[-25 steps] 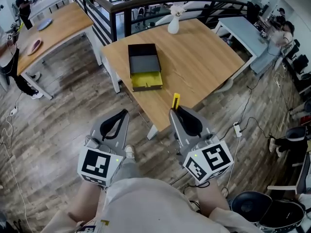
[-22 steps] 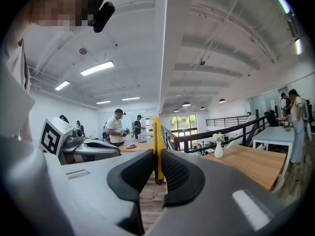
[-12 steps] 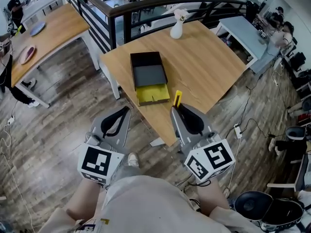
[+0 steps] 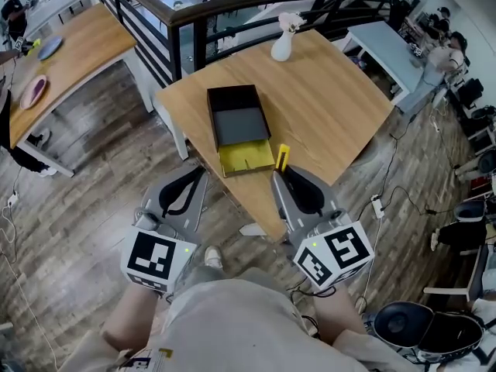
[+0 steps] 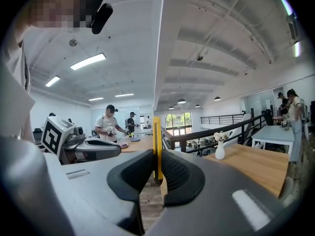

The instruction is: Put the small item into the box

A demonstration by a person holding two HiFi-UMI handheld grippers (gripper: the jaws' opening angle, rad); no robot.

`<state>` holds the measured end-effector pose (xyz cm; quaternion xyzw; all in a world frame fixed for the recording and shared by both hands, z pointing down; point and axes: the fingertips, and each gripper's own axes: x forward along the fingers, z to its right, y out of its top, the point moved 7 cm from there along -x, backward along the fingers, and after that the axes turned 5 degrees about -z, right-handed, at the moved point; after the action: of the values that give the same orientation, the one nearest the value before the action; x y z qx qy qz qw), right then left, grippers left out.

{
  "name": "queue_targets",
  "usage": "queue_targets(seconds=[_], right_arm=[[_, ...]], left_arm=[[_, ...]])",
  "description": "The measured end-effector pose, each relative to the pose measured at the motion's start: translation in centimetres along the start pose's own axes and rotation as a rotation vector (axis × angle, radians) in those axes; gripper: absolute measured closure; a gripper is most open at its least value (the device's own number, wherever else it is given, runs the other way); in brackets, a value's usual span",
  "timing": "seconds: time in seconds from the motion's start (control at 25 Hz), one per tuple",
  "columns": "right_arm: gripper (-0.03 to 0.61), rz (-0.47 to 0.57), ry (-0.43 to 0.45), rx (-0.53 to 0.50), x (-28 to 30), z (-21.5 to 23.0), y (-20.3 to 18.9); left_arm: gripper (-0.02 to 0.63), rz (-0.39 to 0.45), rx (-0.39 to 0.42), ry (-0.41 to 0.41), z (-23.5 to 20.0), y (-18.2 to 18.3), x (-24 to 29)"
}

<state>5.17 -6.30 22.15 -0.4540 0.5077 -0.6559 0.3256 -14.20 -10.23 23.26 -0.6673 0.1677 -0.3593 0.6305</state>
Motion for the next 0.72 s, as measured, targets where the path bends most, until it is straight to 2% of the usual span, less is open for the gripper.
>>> queue_targets(seconds=[0.24, 0.72], right_arm=[[0.528, -0.012, 0.003, 0.019, 0.3, 1.2, -0.8], [0.528, -0.042, 0.066, 0.019, 1.1, 5.4, -0.6]], left_arm=[[0.611, -0.009, 0.027, 0.012, 0.2, -0.9, 1.1], [0.611, -0.031, -0.004, 0.078, 1.3, -0.1, 3.8]])
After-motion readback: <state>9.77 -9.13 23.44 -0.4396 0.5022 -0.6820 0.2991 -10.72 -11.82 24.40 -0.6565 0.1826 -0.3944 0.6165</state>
